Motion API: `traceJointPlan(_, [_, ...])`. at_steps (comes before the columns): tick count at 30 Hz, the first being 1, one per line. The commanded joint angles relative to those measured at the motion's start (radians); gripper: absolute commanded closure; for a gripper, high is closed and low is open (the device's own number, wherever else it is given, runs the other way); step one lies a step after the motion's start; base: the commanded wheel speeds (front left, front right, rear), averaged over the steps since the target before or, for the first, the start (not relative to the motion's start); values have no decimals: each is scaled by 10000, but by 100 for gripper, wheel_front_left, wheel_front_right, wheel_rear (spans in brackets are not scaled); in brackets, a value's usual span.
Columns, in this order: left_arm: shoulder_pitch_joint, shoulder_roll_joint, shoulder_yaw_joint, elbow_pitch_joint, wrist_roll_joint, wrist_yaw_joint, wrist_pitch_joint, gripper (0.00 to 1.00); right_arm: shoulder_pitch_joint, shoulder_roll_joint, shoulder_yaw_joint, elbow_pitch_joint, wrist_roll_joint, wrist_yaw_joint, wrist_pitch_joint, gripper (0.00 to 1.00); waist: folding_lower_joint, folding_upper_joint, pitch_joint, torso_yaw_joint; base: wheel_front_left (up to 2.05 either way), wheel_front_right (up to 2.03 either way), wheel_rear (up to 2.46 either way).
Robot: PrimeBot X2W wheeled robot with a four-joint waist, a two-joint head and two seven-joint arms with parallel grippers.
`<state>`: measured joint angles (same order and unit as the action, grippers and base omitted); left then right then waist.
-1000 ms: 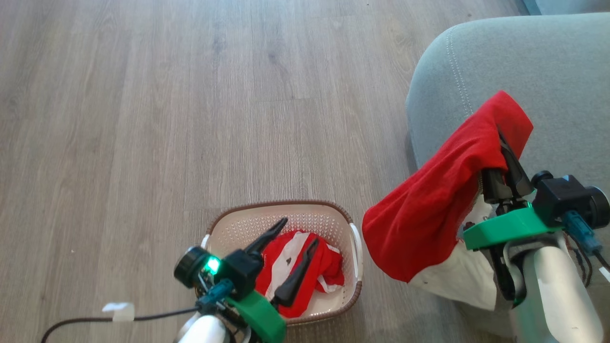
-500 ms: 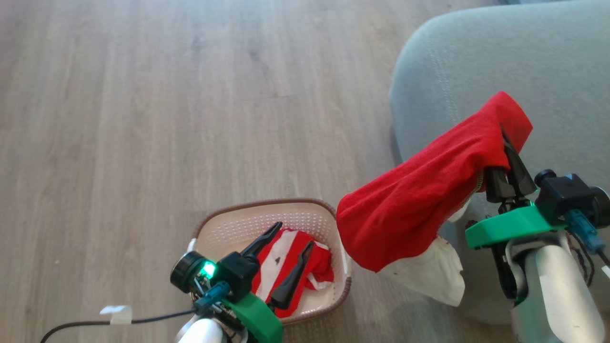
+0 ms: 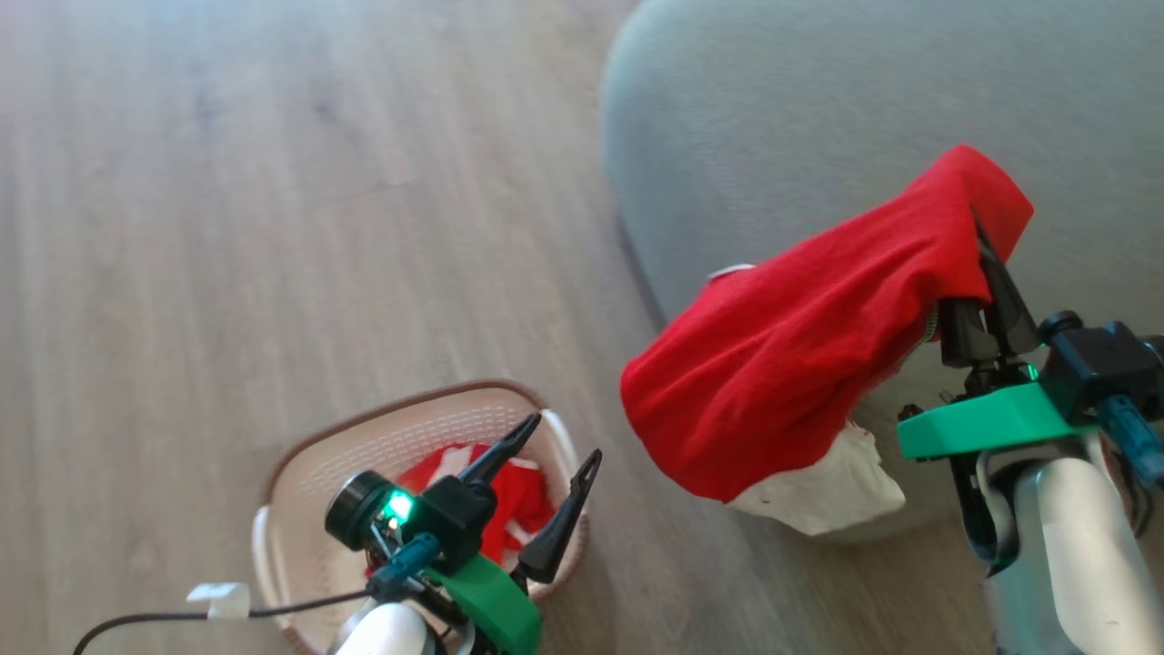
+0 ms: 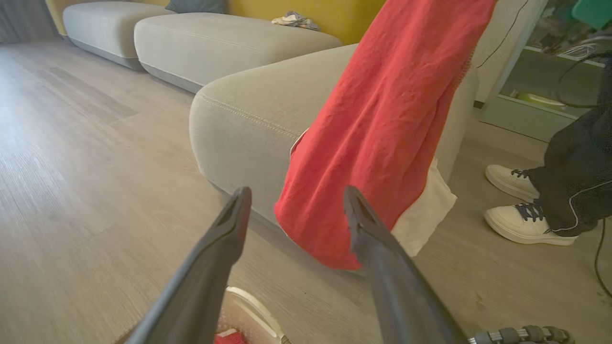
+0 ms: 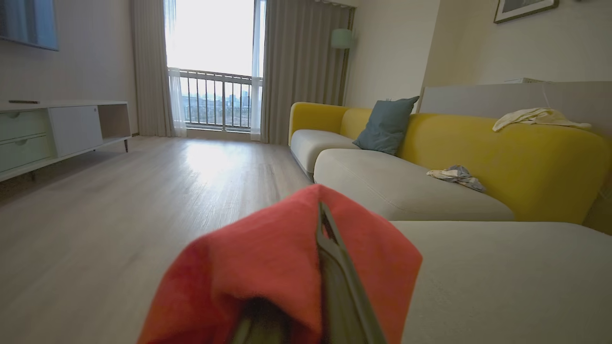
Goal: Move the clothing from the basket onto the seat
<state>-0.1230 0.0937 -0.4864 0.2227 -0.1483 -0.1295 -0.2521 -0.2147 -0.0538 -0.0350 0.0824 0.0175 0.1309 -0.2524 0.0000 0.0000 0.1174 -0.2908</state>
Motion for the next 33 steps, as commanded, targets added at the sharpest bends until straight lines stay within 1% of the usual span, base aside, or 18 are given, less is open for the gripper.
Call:
traceJointPlan(1, [-448, -38, 299, -425, 78, -11, -97, 0, -382, 36, 136, -509, -43, -2, -94, 100, 0, 0, 215, -758, 0, 0, 0])
traceJointPlan(7, [-621, -48, 124, -485, 136, -11, -97, 0, -232, 36, -10, -735, -154, -2, -94, 100, 0, 0, 411, -1501, 0, 0, 0])
traceJointPlan(12, [-735, -69, 64, -521, 165, -11, -97, 0, -121, 36, -112, -874, -46, -2, -94, 100, 0, 0, 594, -1836, 0, 0, 0])
traceJointPlan(19, [-837, -39, -71, -534, 169, -11, -97, 0, -169, 36, -204, -984, -83, -2, -94, 100, 0, 0, 794, -1908, 0, 0, 0])
traceJointPlan(24, [-992, 7, -220, -525, 168, -11, -97, 0, -513, 36, -630, -1228, -323, -2, -94, 100, 0, 0, 1006, -1738, 0, 0, 0])
traceJointPlan(27, [-1096, 74, -324, -571, 175, -11, -97, 0, -1005, 27, -1021, -1357, -635, -2, -94, 100, 0, 0, 1197, -1617, 0, 0, 0])
traceJointPlan(28, [-1121, 108, -373, -580, 186, -11, -97, 0, -1215, -34, -1180, -1407, -718, -2, -94, 100, 0, 0, 1262, -1579, 0, 0, 0])
traceJointPlan(30, [-1198, 205, -487, -588, 204, -11, -97, 0, -1948, -476, -1659, -1521, -630, -2, -94, 100, 0, 0, 1470, -1470, 0, 0, 0])
traceJointPlan(33, [-1301, 322, -584, -597, 219, -11, -97, 0, -2764, -1330, -2007, -1454, -489, -2, -94, 100, 0, 0, 1725, -1362, 0, 0, 0])
